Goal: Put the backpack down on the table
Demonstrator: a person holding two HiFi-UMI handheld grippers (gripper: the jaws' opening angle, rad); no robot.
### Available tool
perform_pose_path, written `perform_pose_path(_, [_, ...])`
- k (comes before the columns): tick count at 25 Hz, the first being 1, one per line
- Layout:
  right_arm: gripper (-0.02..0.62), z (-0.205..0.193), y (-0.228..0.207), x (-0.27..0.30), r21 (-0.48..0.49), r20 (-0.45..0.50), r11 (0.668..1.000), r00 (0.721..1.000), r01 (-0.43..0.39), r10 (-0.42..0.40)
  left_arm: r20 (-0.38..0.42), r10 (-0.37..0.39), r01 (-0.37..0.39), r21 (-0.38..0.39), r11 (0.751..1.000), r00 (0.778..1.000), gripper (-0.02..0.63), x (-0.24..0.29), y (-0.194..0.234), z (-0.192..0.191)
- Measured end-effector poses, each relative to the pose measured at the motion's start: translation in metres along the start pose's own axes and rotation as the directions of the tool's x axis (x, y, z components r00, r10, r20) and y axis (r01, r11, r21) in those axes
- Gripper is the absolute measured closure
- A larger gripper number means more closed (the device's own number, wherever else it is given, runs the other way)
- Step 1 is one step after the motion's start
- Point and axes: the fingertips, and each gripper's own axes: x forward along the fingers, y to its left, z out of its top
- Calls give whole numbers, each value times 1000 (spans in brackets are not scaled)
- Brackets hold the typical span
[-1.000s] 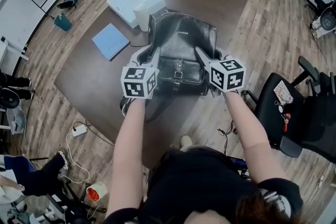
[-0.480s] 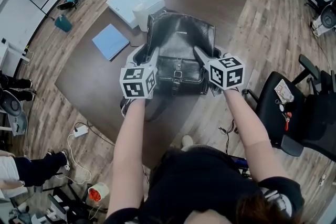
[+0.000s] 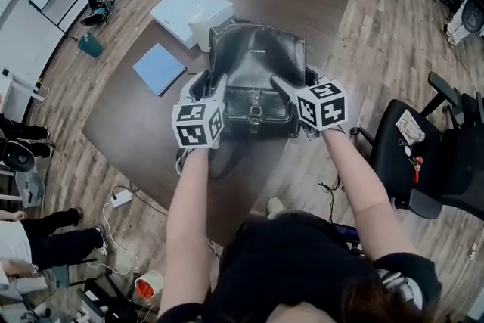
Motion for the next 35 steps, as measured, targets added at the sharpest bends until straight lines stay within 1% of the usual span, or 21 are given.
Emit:
perform_pose_path(5, [278,1,-5,-12,31,28,997,997,75,-76,12,-3,3,13,1000,1000,417,-7,-2,1])
perform_pose_path(11, [278,8,-8,-32,62,78,984,982,166,-170,18,-27,26,20,999,999,410,-16,-4,2])
perform_pose_path(16, [299,14,7,-52,71,113,980,974,187,-195,28,-48,47,10,999,998,410,-32,-7,2])
perform_pose_path(20, [317,14,23,-66,74,126,978,971,195,-203,43,-49,49,-6,999,998,420,-52,-8,2])
perform_pose_path(25, [381,11,41,-85,83,131,976,969,202,-211,64,-42,44,-34,998,997,480,-83,-10,4])
perform_pose_path(27, [425,10,48,-92,87,139,975,967,204,-215,75,-39,42,-41,998,996,500,-96,-11,6])
perform_pose_path(30, [484,12,59,-102,99,163,972,960,212,-226,84,-35,39,-47,998,996,515,-113,-12,6])
perform_pose_path(32, [541,11,65,-109,107,174,969,956,222,-238,83,-32,36,-47,998,996,525,-124,-13,4])
perform_pose_path(35, [567,7,75,-118,109,166,967,955,231,-247,80,-22,26,-49,998,997,535,-141,-14,2])
